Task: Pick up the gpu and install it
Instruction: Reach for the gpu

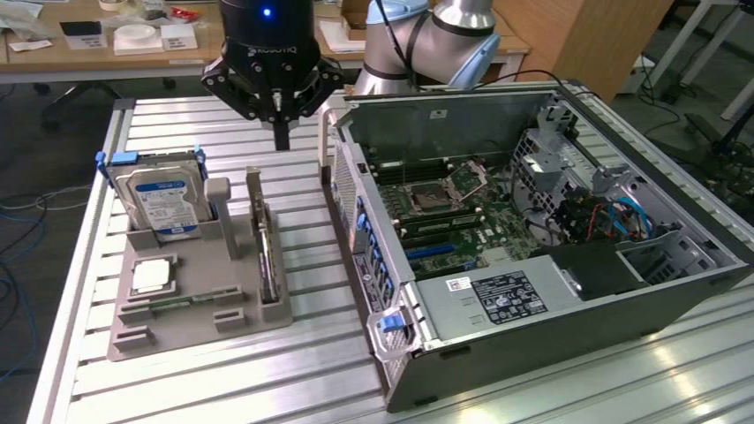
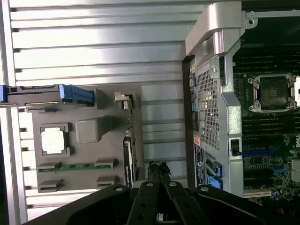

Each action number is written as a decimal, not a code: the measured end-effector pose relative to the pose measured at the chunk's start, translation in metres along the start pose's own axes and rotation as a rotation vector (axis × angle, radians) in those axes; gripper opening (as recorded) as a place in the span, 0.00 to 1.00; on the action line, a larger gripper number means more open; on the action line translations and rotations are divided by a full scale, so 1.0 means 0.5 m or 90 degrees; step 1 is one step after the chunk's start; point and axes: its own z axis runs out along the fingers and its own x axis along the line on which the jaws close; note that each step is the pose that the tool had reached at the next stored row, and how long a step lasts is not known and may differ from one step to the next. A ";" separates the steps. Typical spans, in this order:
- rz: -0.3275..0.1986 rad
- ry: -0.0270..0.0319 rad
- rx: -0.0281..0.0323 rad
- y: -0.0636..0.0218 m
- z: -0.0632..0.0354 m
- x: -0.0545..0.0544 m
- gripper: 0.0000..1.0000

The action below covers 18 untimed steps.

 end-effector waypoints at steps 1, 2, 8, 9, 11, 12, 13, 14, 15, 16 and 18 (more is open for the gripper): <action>0.000 0.0000 0.0000 0.000 0.000 0.001 0.11; 0.000 0.0000 0.0000 -0.001 0.000 0.002 0.11; 0.000 0.0000 0.0000 -0.003 0.000 0.009 0.11; 0.000 0.0000 0.0000 -0.004 0.000 0.010 0.11; 0.000 0.0000 0.0000 -0.005 0.000 0.012 0.11; 0.000 0.0000 0.0000 -0.005 0.000 0.013 0.11; 0.000 0.0000 0.0000 -0.005 0.000 0.014 0.11; 0.000 0.0000 0.0000 -0.006 0.000 0.015 0.11; 0.000 0.0000 0.0000 -0.006 -0.001 0.017 0.11; 0.000 0.0000 0.0000 -0.007 -0.001 0.018 0.11; 0.000 0.0000 0.0000 -0.008 -0.001 0.020 0.11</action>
